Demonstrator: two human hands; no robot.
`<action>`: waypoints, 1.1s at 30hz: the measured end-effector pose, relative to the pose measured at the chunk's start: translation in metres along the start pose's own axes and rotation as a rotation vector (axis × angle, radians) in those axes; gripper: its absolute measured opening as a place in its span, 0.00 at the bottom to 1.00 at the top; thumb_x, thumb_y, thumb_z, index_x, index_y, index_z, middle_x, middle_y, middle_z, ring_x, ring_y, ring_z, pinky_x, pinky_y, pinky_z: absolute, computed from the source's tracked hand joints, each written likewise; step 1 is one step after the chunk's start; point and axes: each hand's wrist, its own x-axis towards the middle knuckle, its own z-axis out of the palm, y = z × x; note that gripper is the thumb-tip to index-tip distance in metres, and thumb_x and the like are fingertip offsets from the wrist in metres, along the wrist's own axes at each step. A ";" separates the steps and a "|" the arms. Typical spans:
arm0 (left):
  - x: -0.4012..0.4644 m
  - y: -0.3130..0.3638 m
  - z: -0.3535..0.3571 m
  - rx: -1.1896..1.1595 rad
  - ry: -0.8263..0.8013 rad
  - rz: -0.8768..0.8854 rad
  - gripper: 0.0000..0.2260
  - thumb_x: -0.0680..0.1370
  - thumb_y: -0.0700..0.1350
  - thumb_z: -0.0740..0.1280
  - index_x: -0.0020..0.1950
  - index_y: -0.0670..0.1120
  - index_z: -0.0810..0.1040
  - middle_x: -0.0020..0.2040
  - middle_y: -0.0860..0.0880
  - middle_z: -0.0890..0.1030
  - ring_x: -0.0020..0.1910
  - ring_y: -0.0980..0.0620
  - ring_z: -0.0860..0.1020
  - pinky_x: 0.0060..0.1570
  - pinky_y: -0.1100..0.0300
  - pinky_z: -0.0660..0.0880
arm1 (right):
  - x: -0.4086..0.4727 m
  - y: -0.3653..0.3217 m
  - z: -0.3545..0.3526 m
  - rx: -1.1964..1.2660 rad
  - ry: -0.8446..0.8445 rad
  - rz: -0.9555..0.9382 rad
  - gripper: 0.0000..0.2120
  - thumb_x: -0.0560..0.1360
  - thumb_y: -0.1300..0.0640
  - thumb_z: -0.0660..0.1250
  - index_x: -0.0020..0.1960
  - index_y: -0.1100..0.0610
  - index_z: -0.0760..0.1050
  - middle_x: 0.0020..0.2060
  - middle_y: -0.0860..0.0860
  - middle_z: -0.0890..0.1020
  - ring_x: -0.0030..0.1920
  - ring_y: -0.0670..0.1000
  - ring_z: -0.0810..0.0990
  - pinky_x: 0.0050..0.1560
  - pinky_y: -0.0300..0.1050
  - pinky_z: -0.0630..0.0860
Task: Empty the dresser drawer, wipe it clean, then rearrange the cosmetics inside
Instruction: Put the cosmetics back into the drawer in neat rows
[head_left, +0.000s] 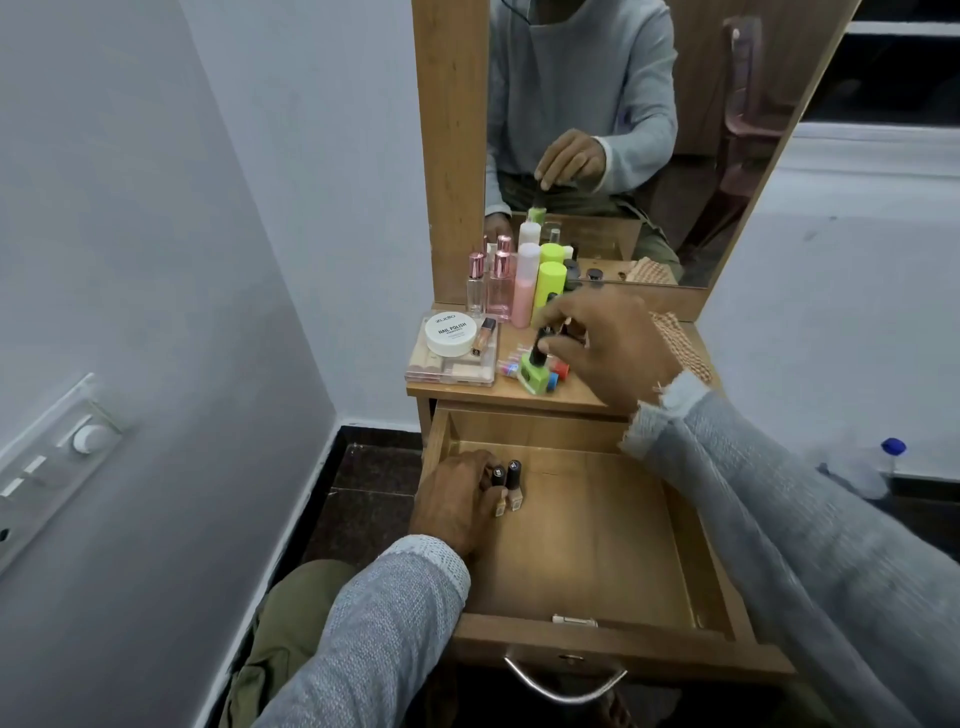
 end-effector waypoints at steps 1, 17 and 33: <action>0.000 0.000 0.000 0.006 0.000 0.001 0.11 0.76 0.45 0.70 0.59 0.50 0.78 0.51 0.51 0.80 0.50 0.53 0.77 0.50 0.61 0.73 | -0.012 0.002 0.005 -0.010 -0.021 -0.011 0.06 0.73 0.56 0.71 0.50 0.51 0.80 0.44 0.43 0.80 0.45 0.45 0.75 0.56 0.53 0.73; -0.001 0.001 0.000 -0.031 -0.013 -0.023 0.12 0.76 0.39 0.69 0.58 0.47 0.78 0.55 0.47 0.81 0.54 0.48 0.79 0.57 0.54 0.77 | -0.073 0.028 0.096 -0.089 -0.355 0.133 0.09 0.76 0.57 0.66 0.56 0.52 0.77 0.54 0.48 0.79 0.56 0.51 0.75 0.59 0.48 0.68; 0.005 -0.020 0.004 -0.043 0.277 -0.087 0.22 0.73 0.33 0.71 0.63 0.50 0.75 0.60 0.48 0.78 0.60 0.48 0.76 0.59 0.50 0.77 | -0.104 0.023 0.107 0.161 -0.470 0.648 0.25 0.68 0.49 0.76 0.58 0.61 0.75 0.54 0.55 0.79 0.55 0.54 0.78 0.53 0.45 0.74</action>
